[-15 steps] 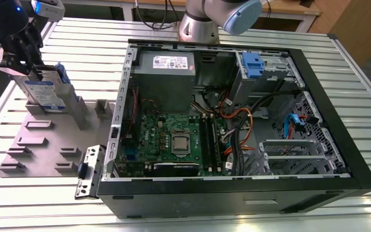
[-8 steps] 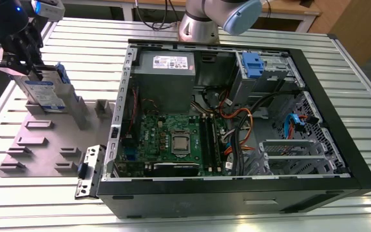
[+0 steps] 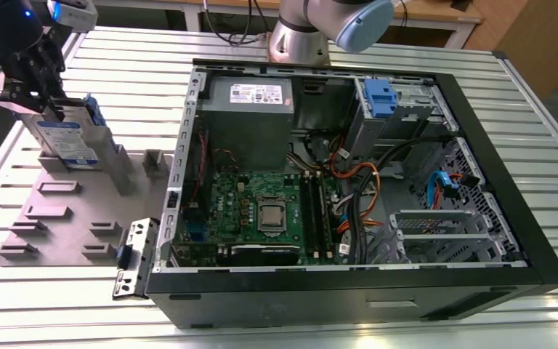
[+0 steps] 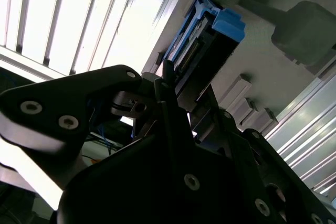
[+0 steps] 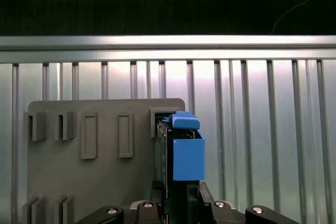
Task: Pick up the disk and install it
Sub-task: 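Pick up the disk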
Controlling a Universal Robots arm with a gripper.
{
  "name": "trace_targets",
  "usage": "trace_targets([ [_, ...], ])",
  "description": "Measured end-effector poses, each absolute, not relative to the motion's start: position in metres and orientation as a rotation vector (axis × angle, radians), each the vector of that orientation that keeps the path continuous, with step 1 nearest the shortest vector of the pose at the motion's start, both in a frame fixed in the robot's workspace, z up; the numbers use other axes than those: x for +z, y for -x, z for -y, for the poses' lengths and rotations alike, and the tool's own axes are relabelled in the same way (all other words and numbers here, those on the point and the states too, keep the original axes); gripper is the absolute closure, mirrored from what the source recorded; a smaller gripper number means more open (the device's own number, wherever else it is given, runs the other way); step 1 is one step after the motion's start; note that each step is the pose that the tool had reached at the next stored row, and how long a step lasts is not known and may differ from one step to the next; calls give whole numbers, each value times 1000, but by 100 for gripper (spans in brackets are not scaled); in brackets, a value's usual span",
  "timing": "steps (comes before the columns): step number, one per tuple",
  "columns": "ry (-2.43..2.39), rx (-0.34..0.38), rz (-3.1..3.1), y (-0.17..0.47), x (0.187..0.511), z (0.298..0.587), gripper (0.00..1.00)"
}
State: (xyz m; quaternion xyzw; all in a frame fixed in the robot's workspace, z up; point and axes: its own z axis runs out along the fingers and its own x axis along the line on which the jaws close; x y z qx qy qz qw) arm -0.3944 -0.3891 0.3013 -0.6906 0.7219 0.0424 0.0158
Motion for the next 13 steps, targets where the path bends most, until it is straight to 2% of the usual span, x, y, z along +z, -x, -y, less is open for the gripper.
trace_targets([
  [13,2136,132,-2256,394,301,389,64],
])
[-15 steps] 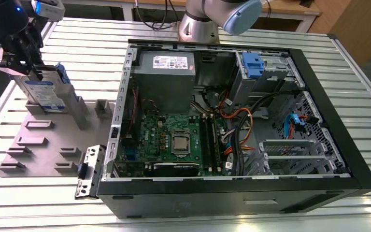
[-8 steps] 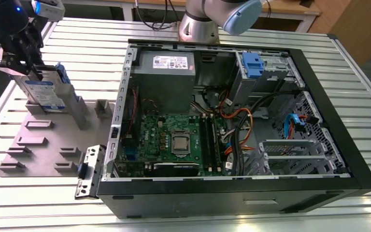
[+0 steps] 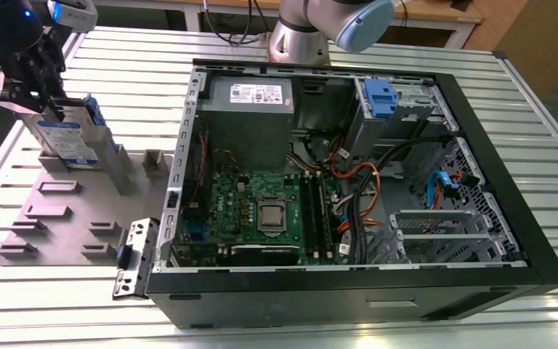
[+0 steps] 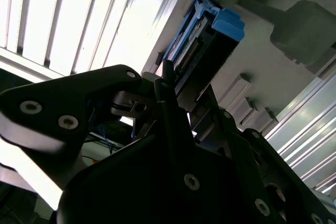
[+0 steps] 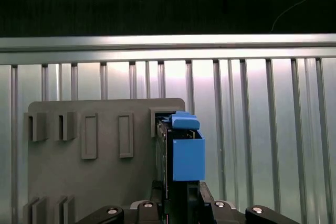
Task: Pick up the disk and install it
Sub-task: 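Pick up the disk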
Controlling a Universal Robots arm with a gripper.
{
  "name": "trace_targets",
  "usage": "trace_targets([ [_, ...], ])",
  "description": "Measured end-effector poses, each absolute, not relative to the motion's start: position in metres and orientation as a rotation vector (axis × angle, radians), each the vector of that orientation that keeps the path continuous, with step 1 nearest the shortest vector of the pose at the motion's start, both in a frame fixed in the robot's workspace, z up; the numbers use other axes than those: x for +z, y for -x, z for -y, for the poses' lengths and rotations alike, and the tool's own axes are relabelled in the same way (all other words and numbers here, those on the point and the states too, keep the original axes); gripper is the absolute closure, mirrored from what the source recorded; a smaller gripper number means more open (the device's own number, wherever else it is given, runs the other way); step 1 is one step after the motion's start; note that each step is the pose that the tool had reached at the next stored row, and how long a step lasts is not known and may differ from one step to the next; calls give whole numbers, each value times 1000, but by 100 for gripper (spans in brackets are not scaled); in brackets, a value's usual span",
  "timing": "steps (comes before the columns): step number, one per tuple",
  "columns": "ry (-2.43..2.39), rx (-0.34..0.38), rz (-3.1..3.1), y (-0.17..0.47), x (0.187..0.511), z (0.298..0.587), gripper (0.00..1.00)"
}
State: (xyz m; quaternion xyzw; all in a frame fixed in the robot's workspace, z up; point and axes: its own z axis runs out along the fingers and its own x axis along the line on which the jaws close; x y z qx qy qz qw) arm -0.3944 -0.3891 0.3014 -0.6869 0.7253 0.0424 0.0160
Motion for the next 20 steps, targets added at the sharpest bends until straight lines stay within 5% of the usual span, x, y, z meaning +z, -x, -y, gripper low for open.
trace_targets([
  [20,2133,132,-2258,394,302,390,64],
])
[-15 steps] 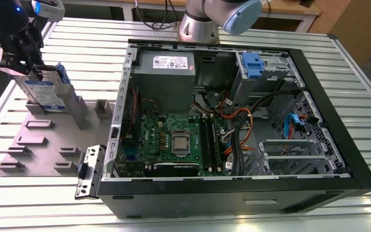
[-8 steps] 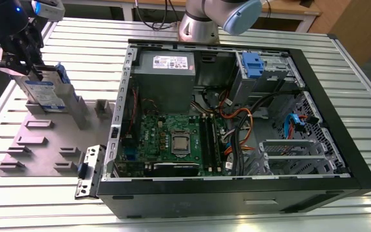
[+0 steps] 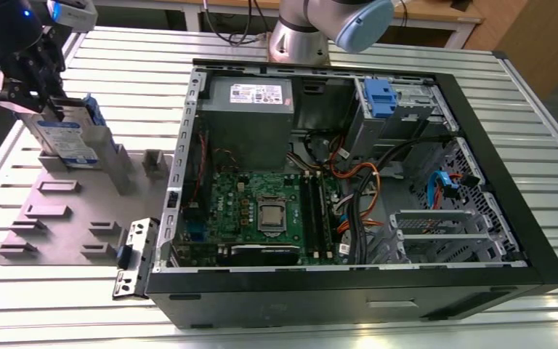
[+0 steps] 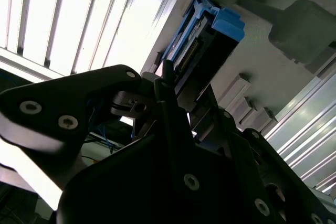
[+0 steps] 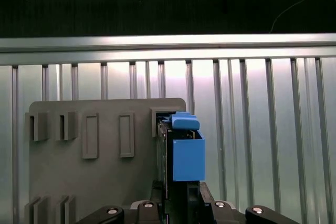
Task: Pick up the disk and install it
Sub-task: 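Pick up the disk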
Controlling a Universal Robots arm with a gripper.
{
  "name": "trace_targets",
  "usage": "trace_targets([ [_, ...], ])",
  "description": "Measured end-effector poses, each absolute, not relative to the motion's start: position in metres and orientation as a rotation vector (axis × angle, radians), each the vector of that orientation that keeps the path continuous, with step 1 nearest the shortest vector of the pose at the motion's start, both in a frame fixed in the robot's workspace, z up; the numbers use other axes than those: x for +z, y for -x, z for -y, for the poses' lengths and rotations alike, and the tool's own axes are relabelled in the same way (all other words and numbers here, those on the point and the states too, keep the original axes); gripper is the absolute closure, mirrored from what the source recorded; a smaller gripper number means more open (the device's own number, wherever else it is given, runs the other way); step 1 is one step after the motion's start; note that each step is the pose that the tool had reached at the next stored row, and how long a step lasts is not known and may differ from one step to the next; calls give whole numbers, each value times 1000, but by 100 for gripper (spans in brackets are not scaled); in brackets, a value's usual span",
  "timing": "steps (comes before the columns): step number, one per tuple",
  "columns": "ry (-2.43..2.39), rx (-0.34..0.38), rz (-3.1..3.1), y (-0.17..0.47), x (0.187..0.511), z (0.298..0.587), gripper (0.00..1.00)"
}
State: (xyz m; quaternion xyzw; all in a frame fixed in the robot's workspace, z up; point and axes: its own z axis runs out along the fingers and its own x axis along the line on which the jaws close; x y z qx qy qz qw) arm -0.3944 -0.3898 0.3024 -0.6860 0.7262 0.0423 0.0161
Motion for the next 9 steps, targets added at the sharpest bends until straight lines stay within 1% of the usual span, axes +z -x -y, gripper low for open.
trace_targets([
  [9,2133,132,-2258,394,306,390,64],
])
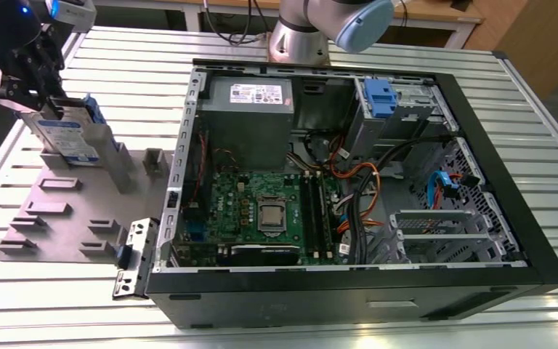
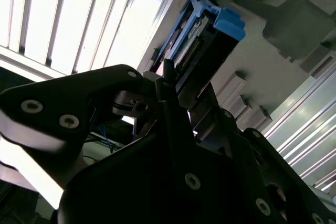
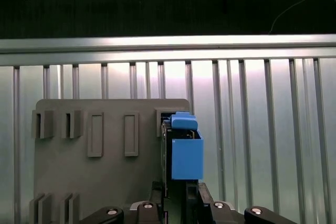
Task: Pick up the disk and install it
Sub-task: 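Pick up the disk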
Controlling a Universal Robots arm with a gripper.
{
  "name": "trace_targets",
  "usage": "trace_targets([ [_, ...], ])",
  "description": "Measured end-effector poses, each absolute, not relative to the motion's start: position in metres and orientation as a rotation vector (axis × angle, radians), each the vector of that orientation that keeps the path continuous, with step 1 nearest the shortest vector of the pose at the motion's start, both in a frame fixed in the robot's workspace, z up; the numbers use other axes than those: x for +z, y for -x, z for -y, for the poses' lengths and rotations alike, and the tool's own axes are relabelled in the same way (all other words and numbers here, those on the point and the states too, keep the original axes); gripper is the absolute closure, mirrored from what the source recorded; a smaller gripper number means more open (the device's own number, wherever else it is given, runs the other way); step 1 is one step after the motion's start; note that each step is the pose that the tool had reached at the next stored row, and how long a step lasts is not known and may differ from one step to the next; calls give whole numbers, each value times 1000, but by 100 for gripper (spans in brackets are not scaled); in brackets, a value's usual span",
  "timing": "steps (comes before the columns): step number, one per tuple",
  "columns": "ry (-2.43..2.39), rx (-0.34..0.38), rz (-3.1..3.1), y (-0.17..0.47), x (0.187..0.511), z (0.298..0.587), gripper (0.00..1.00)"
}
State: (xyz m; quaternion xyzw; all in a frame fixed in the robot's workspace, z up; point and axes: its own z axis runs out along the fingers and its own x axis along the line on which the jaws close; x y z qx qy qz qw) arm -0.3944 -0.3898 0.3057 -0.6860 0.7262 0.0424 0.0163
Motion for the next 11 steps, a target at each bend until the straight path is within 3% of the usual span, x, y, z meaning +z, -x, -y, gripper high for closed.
trace_targets([
  [11,2133,132,-2258,394,307,390,63],
])
